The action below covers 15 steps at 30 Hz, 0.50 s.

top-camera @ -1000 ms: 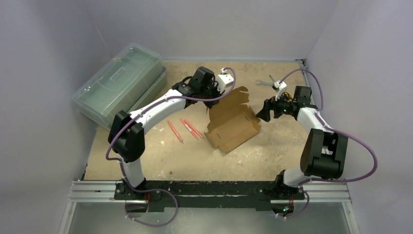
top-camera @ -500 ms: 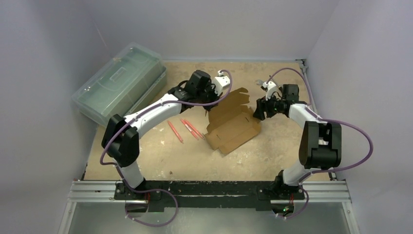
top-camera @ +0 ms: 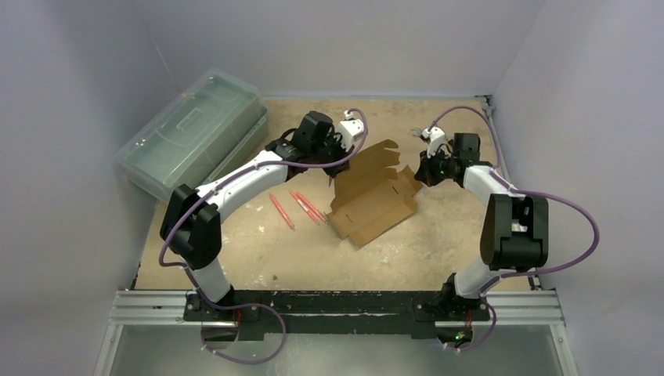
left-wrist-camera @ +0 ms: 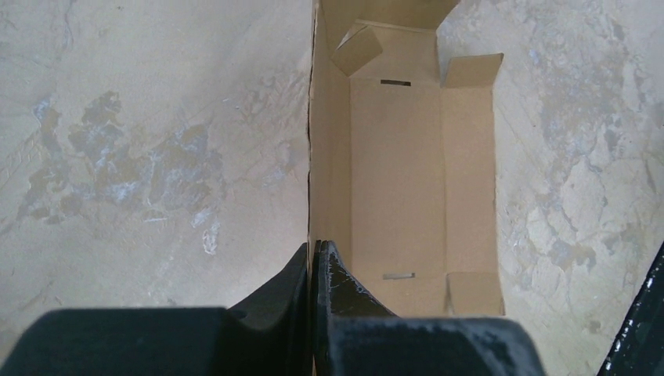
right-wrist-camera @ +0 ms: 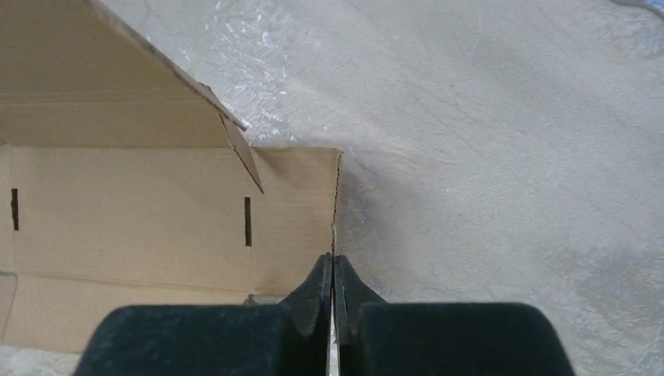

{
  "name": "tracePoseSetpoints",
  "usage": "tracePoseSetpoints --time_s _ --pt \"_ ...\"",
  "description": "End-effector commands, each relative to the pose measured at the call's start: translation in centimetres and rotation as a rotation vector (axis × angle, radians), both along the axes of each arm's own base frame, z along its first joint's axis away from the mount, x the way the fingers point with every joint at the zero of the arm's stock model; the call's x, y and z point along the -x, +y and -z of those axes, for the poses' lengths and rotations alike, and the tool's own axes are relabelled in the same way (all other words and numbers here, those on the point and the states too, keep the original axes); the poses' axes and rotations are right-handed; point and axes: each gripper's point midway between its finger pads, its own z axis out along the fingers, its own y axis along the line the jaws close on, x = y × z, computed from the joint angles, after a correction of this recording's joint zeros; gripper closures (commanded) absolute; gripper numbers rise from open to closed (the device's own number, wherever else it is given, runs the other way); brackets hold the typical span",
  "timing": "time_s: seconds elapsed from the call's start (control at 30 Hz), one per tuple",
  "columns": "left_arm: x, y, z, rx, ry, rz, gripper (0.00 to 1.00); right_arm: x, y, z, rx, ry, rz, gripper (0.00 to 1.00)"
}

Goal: Fold the paper box
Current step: Fold the paper box at the center of the board.

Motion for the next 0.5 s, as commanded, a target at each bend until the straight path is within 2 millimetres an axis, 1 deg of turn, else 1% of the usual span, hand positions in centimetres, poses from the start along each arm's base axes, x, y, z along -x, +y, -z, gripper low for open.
tracePoseSetpoints --time_s 0.0,0.1,0.27,0.37,0.47 --pt "0.3 -0.5 -3.9 0.115 -0.048 0.024 1.00 -1.9 -0.2 -3.7 0.007 -0.136 0.018 1.00" --pt "0.3 -0.5 -4.1 0.135 -0.037 0.035 1.00 -1.7 0.3 -4.4 -0.009 -0.156 -0.008 1.00" --pt "0.2 -0.5 -4.6 0.161 -0.023 0.039 1.00 0.0 2.2 -7.0 -0.068 -0.219 -0.129 1.00" --pt "0.1 -0.6 -5.8 0.212 -0.007 0.045 1.00 0.9 2.9 -7.9 -0.091 -0.248 -0.173 1.00" --pt "0.1 -0.5 -7.2 0.280 0.020 0.049 1.00 1.1 3.1 -8.4 -0.092 -0.271 -0.189 1.00"
